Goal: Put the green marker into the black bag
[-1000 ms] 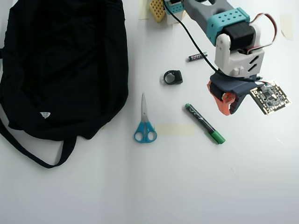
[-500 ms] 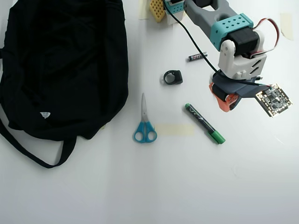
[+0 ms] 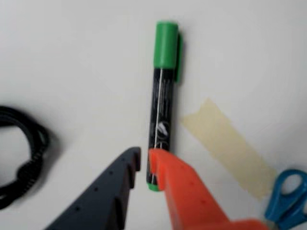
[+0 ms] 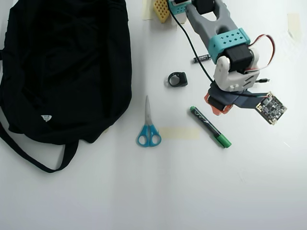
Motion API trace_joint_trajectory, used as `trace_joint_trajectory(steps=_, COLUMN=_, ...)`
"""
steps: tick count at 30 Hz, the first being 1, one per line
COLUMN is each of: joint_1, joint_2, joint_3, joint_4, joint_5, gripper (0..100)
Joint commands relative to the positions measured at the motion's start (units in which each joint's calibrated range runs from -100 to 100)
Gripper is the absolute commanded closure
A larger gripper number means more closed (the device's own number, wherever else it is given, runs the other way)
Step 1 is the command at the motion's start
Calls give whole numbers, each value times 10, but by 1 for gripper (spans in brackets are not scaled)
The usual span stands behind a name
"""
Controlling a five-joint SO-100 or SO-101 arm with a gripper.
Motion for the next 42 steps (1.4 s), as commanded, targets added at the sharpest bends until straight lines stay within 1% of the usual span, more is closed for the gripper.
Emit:
trace_joint_trajectory(steps=1, joint_1=11, joint_2=4, joint_3=-10, joint_4=-7, joint_5=5, gripper=98)
trace_joint_trajectory(steps=4, joint_1=12, joint_2=11, joint_3=-9, joint_4=-21, joint_5=13, gripper=98)
trace_joint_trajectory(steps=13, joint_1=25, joint_2=33, joint_3=-9, joint_4=-37, joint_5=12, gripper=98)
trace_joint_trajectory(steps=24, joint_1=39, joint_2=54, joint_3=-10, joint_4=-40, joint_5=14, gripper=98)
trace_joint_trajectory(steps=35, joint_1=41, joint_2=83, joint_3=-45, joint_4=-40, joint_5=14, gripper=98)
trace_joint_trajectory(steps=42, joint_1=49, joint_2=84, joint_3=-48, joint_4=-40, joint_5=14, gripper=96)
